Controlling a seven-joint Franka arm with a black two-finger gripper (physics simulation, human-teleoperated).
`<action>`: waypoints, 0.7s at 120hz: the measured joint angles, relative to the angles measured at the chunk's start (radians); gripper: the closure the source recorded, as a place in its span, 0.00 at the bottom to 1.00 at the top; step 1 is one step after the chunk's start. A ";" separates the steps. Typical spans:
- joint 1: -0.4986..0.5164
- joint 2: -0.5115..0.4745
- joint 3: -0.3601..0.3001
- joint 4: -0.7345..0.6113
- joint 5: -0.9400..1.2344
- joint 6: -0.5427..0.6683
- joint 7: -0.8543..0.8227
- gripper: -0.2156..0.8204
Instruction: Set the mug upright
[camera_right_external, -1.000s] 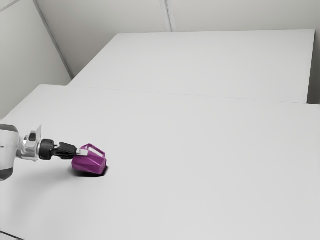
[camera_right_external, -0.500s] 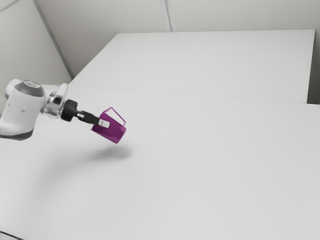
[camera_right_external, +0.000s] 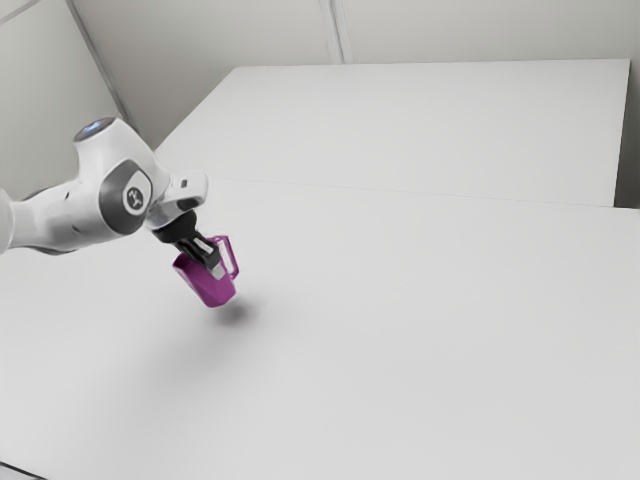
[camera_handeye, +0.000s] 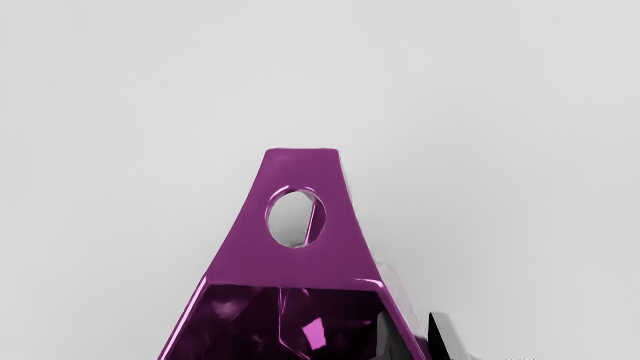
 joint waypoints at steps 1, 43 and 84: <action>0.003 -0.003 0.000 -0.006 0.002 0.005 -0.012 0.96; -0.009 -0.093 -0.069 -0.172 0.114 0.085 -0.443 0.95; -0.013 -0.082 -0.086 -0.203 0.112 0.087 -0.684 0.72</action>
